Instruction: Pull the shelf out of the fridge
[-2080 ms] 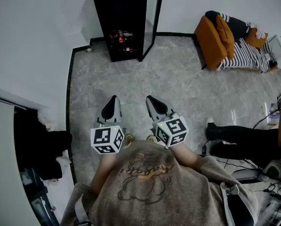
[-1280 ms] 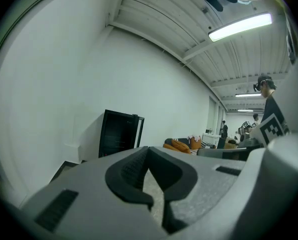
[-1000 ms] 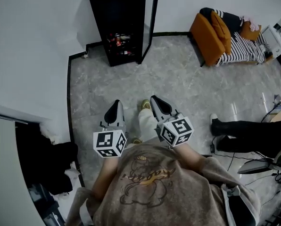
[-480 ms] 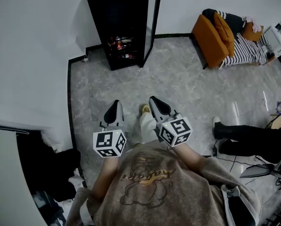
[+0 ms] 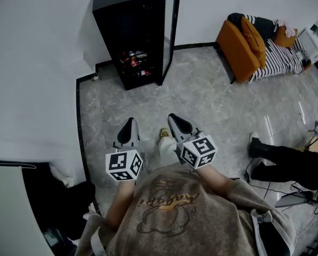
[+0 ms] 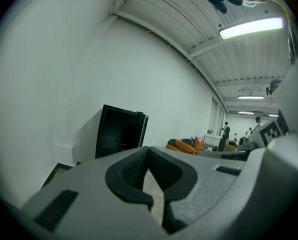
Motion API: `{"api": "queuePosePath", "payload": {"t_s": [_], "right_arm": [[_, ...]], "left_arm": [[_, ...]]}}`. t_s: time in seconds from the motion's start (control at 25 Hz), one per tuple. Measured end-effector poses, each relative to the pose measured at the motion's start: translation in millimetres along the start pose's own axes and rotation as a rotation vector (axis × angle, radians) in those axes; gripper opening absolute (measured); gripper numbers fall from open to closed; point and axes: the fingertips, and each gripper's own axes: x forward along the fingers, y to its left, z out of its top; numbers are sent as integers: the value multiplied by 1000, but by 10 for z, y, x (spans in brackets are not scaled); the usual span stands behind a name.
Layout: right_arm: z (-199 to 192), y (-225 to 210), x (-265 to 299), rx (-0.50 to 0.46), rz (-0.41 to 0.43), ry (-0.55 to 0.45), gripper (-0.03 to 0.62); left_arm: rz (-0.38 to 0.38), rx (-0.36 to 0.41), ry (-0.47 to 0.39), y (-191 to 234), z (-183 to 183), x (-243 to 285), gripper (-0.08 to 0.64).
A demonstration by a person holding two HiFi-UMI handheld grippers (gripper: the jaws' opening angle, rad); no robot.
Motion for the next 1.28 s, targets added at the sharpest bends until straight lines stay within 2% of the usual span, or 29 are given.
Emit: {"api": "queuePosePath", "payload": {"t_s": [0.44, 0.72, 0.92, 1.12, 1.28], "right_arm": [[309, -416, 614, 19, 27, 18, 23], [582, -836, 1093, 24, 60, 22, 23], [716, -1145, 1458, 25, 86, 32, 23], [773, -1376, 1722, 28, 116, 44, 23], [798, -1754, 2050, 55, 155, 54, 23]], "left_arm": [[4, -8, 4, 148, 316, 715, 8], [1, -52, -39, 237, 569, 1314, 6], [12, -36, -28, 313, 660, 1805, 6], [14, -63, -51, 390, 718, 2151, 6], [47, -90, -57, 500, 713, 2565, 6]]}}
